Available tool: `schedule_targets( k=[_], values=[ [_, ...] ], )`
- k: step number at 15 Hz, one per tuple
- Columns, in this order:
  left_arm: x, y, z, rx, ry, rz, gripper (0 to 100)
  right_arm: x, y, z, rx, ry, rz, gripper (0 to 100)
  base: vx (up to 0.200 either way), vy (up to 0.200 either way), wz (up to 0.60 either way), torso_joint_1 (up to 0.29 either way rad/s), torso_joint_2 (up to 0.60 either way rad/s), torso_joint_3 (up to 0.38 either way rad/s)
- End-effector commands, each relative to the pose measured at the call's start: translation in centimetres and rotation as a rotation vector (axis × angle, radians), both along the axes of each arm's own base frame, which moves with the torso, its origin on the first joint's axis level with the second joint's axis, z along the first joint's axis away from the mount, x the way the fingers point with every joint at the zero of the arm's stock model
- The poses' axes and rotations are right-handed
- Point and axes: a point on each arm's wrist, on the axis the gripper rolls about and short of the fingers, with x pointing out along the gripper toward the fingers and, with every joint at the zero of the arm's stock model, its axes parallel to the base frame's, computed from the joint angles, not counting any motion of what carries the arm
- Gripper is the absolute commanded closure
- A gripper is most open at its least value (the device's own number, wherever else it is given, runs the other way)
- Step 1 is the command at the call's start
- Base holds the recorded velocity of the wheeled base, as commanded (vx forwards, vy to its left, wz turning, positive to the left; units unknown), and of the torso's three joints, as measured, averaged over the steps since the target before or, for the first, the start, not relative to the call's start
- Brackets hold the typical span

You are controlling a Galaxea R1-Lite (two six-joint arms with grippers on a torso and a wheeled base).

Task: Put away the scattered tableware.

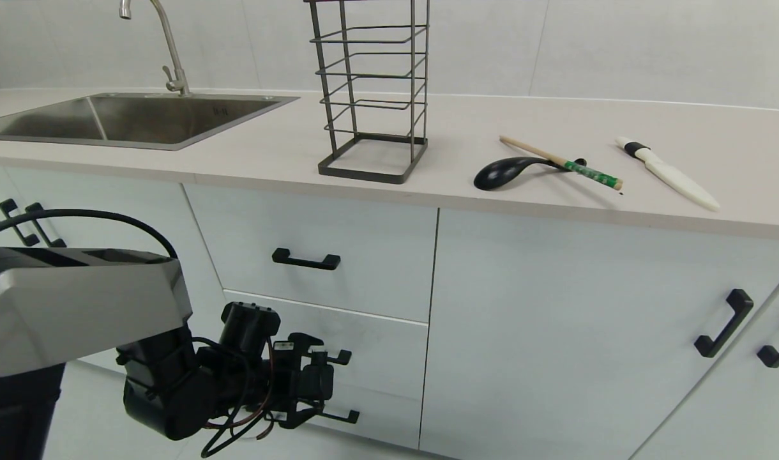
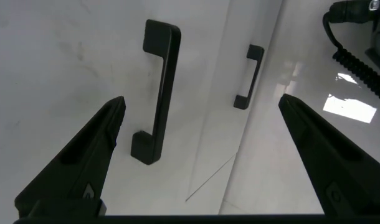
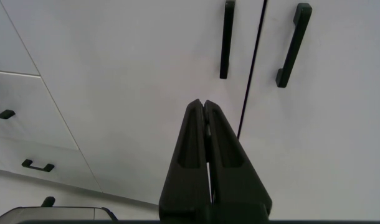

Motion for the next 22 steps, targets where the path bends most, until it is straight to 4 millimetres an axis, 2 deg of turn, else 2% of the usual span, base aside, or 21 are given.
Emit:
schedule_targets(
  k=[1, 12, 18, 22],
  values=[
    [0.4, 0.2, -1.0, 0.007, 0.014, 0.012, 0, 0.0, 0.0, 0.0, 0.000, 0.001, 0.000, 100, 0.000, 0.000, 0.00, 0.000, 0.00, 0.000],
    [1.2, -0.2, -2.9, 0.010, 0.019, 0.007, 0, 0.0, 0.0, 0.0, 0.000, 0.001, 0.000, 100, 0.000, 0.000, 0.00, 0.000, 0.00, 0.000],
    [0.7, -0.3, -3.2, 0.019, 0.038, -0.002, 0, 0.0, 0.0, 0.0, 0.000, 0.001, 0.000, 100, 0.000, 0.000, 0.00, 0.000, 0.00, 0.000],
    [-0.4, -0.3, -3.5, 0.032, 0.068, -0.013, 0, 0.0, 0.0, 0.0, 0.000, 0.001, 0.000, 100, 0.000, 0.000, 0.00, 0.000, 0.00, 0.000]
  ],
)
